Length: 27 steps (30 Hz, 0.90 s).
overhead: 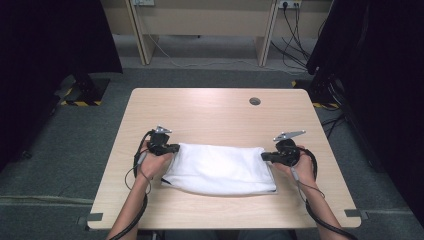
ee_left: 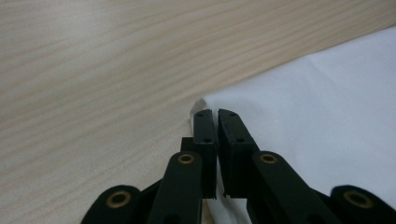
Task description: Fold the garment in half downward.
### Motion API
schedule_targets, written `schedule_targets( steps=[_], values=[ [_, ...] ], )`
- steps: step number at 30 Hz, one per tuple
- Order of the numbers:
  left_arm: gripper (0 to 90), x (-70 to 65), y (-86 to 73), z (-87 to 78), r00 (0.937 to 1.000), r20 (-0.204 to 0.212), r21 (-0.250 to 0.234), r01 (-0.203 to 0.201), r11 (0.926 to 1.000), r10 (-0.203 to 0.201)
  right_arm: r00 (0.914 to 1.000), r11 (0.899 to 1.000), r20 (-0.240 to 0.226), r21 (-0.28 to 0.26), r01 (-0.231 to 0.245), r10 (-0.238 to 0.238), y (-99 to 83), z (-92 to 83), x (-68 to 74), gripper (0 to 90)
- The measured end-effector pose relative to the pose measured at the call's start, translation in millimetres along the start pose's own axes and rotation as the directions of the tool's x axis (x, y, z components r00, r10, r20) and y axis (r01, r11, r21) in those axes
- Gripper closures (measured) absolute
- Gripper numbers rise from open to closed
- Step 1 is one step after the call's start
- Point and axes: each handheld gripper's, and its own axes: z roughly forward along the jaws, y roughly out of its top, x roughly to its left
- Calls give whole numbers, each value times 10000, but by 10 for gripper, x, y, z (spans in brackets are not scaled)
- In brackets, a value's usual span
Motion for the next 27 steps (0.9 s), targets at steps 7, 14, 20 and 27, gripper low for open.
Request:
schedule_targets(
  steps=[7,14,20,27],
  values=[
    [791,-24,10,-17,9998,30,114,-203,9997,203,9999,9999,109,-32,129,-129,0,-15,4,888],
    [607,-55,-24,14,9989,133,375,-449,9983,444,9995,9996,186,-141,261,-258,-10,-8,13,848],
    [692,-66,-18,62,9988,67,620,-479,9969,476,9995,9995,128,-106,283,-282,-9,15,30,847],
    [864,-112,-15,77,9985,-237,551,-488,9973,502,9994,9996,173,24,294,-295,1,45,51,888]
  ],
)
